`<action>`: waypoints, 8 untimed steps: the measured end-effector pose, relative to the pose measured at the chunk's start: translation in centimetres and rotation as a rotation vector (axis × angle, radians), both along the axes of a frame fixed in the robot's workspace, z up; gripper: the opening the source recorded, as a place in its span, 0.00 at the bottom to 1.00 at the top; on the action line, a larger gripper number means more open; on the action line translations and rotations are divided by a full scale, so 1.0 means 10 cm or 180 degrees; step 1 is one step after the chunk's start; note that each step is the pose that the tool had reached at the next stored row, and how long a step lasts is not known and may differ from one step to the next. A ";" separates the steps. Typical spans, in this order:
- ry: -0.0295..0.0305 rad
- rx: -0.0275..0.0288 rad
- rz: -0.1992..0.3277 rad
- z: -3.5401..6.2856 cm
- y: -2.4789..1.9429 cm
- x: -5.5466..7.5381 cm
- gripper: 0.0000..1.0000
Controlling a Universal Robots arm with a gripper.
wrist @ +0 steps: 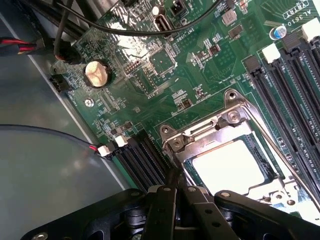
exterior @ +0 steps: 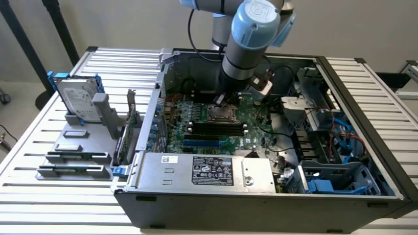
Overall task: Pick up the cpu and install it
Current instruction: 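Install the first cpu locking lever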
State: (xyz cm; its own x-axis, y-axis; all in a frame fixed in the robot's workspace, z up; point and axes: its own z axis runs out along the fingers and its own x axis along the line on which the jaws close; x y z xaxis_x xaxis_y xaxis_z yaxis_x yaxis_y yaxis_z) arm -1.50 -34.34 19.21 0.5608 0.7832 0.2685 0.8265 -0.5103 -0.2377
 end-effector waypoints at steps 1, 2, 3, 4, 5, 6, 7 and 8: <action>0.0000 0.0001 0.0000 -0.001 0.000 0.01 0.11; 0.0000 0.0001 0.0000 -0.002 0.000 0.02 0.11; 0.0000 0.0003 0.0000 -0.002 0.001 0.03 0.11; -0.0001 0.0006 0.0000 -0.003 0.002 0.04 0.11; -0.0001 0.0010 0.0000 -0.003 0.002 0.04 0.11; -0.0001 0.0016 0.0000 -0.003 0.001 0.05 0.11; -0.0001 0.0024 0.0000 -0.003 0.001 0.06 0.11; 0.0000 0.0029 0.0000 -0.002 0.001 0.06 0.11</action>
